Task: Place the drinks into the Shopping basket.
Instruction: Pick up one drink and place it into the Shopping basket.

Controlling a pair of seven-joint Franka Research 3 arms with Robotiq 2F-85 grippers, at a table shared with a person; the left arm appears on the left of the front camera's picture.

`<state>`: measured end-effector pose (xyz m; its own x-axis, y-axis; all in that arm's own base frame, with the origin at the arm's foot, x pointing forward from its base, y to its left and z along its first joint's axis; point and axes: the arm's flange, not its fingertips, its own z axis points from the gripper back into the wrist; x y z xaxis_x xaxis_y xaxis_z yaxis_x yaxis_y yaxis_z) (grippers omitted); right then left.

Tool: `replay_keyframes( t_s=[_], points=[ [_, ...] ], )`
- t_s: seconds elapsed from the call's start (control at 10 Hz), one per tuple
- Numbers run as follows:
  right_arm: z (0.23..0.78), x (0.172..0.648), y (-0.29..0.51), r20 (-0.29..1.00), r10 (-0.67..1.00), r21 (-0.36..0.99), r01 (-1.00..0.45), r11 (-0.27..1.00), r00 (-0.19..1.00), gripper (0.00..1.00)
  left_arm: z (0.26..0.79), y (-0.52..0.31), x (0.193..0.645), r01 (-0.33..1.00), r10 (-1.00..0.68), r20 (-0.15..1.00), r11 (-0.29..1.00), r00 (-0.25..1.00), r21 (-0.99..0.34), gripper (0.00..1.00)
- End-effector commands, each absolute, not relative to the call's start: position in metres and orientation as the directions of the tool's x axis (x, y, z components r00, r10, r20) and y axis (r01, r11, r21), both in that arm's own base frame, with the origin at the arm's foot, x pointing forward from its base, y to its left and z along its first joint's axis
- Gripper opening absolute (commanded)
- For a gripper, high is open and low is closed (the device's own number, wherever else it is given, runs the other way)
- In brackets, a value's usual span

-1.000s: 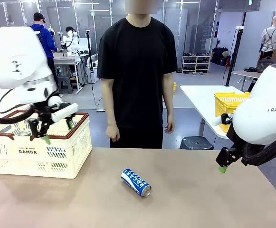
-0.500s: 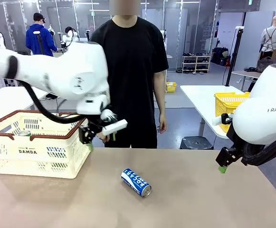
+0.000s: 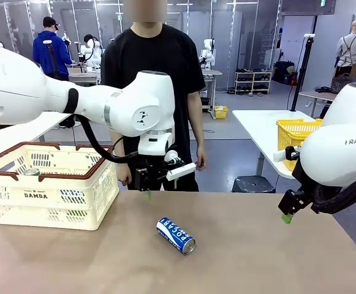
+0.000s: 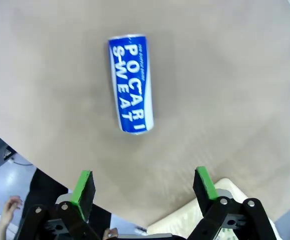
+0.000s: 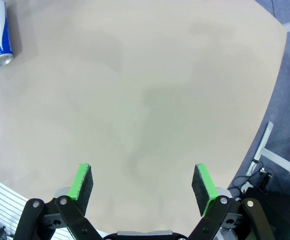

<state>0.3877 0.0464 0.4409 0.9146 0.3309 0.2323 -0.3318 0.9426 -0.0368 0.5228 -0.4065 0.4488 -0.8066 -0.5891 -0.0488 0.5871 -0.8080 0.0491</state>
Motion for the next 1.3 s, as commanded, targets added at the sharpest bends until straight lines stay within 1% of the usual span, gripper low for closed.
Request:
replay_keyframes(
  t_s=[0.0, 0.1, 0.2, 0.5, 0.7, 0.8, 1.0, 1.2],
  points=[
    [0.439, 0.386, 0.045, 0.231, 0.334, -0.038, -0.334, 0.942, 0.914, 1.00, 0.446, -0.428, 0.525, 0.607, -0.608, -0.036, -0.794, -0.793, 0.035, 1.00],
    [0.439, 0.386, 0.045, 0.231, 0.334, -0.038, -0.334, 0.942, 0.914, 1.00, 0.449, -0.430, 0.520, 0.555, -0.555, -0.017, -0.832, -0.831, 0.023, 1.00],
    [0.439, 0.386, 0.045, 0.231, 0.334, -0.038, -0.334, 0.942, 0.914, 1.00, 0.445, -0.418, 0.523, 0.586, -0.588, -0.037, -0.809, -0.808, 0.053, 1.00],
    [0.439, 0.386, 0.045, 0.231, 0.334, -0.038, -0.334, 0.942, 0.914, 1.00, 0.445, -0.418, 0.523, 0.586, -0.588, -0.037, -0.809, -0.808, 0.053, 1.00],
    [0.439, 0.386, 0.045, 0.231, 0.334, -0.038, -0.334, 0.942, 0.914, 1.00, 0.441, -0.417, 0.529, 0.559, -0.559, 0.005, -0.828, -0.829, 0.050, 1.00],
    [0.439, 0.386, 0.045, 0.231, 0.334, -0.038, -0.334, 0.942, 0.914, 1.00, 0.437, -0.417, 0.525, 0.576, -0.576, 0.021, -0.815, -0.817, 0.065, 1.00],
    [0.439, 0.386, 0.045, 0.231, 0.334, -0.038, -0.334, 0.942, 0.914, 1.00, 0.427, -0.416, 0.510, 0.617, -0.618, 0.000, -0.785, -0.786, 0.049, 1.00],
    [0.439, 0.386, 0.045, 0.231, 0.334, -0.038, -0.334, 0.942, 0.914, 1.00, 0.411, -0.418, 0.496, 0.642, -0.643, 0.018, -0.763, -0.766, 0.073, 1.00]
  ],
)
